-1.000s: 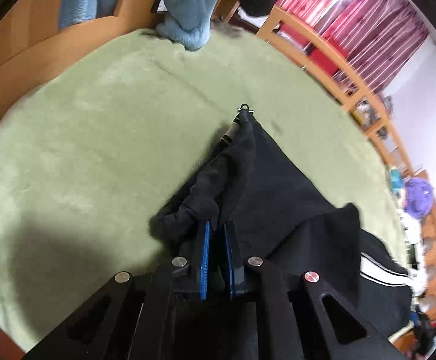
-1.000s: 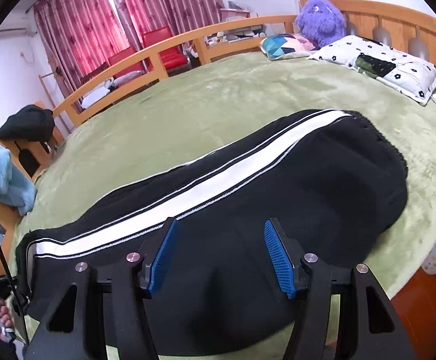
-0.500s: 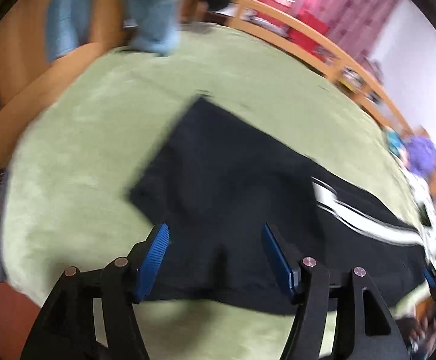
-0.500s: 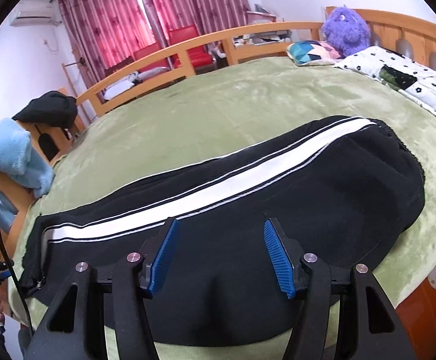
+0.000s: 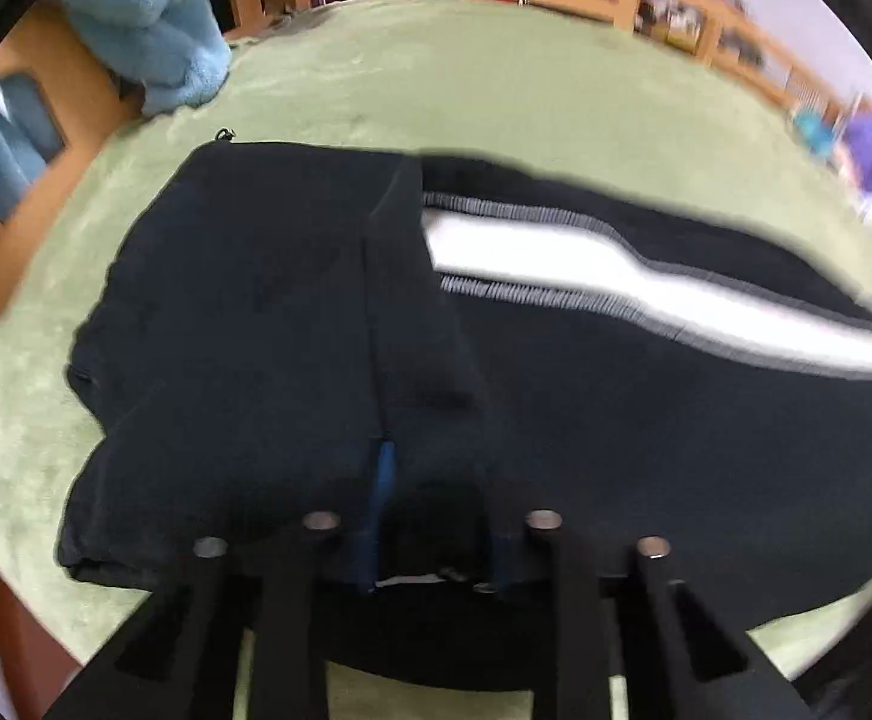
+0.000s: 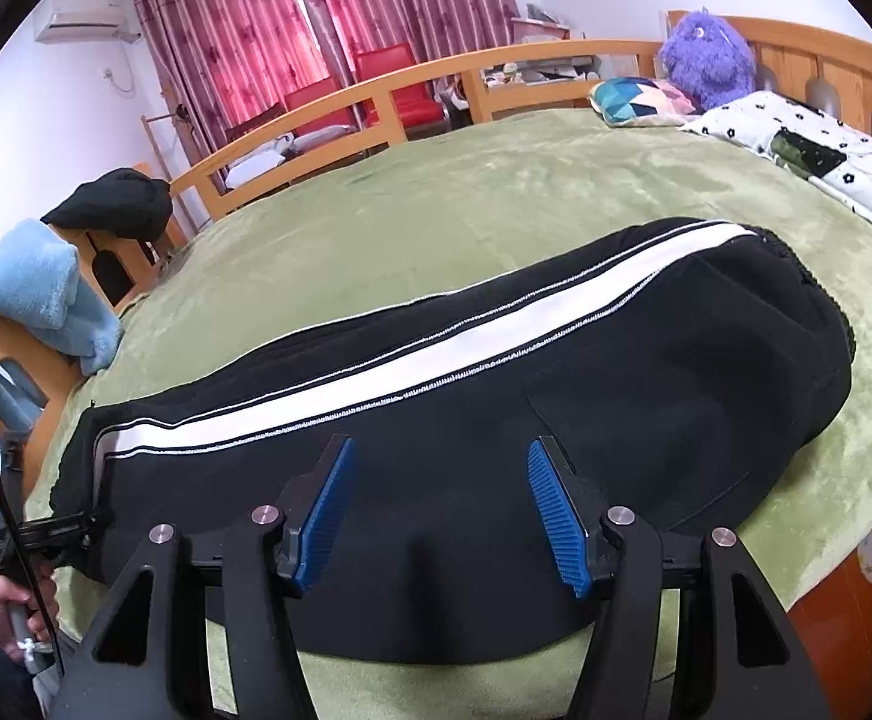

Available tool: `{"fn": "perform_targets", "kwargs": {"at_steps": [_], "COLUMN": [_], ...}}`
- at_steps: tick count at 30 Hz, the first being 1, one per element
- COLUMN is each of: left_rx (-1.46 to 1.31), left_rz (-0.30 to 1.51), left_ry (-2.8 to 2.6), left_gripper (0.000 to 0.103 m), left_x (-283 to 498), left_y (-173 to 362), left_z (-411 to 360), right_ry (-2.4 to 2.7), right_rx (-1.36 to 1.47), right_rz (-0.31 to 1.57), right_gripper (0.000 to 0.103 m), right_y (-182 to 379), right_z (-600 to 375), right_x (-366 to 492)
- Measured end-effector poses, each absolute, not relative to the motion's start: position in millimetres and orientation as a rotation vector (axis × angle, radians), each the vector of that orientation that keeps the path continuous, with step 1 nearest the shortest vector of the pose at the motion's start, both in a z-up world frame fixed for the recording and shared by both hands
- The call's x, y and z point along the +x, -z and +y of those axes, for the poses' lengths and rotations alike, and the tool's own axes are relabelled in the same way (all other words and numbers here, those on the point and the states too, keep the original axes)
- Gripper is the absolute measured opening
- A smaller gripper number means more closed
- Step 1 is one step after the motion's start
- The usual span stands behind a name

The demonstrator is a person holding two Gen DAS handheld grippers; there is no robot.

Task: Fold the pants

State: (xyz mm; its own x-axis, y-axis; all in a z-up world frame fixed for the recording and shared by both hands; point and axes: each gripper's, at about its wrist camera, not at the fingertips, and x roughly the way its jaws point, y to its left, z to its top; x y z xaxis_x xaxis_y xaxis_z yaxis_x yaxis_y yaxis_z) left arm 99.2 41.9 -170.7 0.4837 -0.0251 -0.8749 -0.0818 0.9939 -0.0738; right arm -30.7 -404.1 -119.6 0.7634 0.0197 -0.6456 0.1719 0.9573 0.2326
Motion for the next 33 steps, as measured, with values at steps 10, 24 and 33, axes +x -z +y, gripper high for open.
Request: {"fn": "perform_targets", "kwargs": {"at_steps": [10,24,33], "left_rx": [-0.114,-0.109,-0.075], "left_rz": [0.759,0.994,0.923], "left_ry": [-0.155,-0.266,-0.245], "left_gripper": [0.013,0.035,0.072], "left_x": [168.5,268.6,219.8], "left_y": [53.7,160.9,130.5], "left_z": [135.7,189.0,175.2], "right_ry": [0.062,0.121,0.009], "right_rx": [0.302,0.261,0.080], "right_rz": [0.683,0.761,0.791], "right_gripper": [0.059,0.059,0.066], "right_y": [113.4,123.2,119.8], "right_z": [-403.5,-379.5,-340.7], "right_x": [-7.0,39.2,107.4]}}
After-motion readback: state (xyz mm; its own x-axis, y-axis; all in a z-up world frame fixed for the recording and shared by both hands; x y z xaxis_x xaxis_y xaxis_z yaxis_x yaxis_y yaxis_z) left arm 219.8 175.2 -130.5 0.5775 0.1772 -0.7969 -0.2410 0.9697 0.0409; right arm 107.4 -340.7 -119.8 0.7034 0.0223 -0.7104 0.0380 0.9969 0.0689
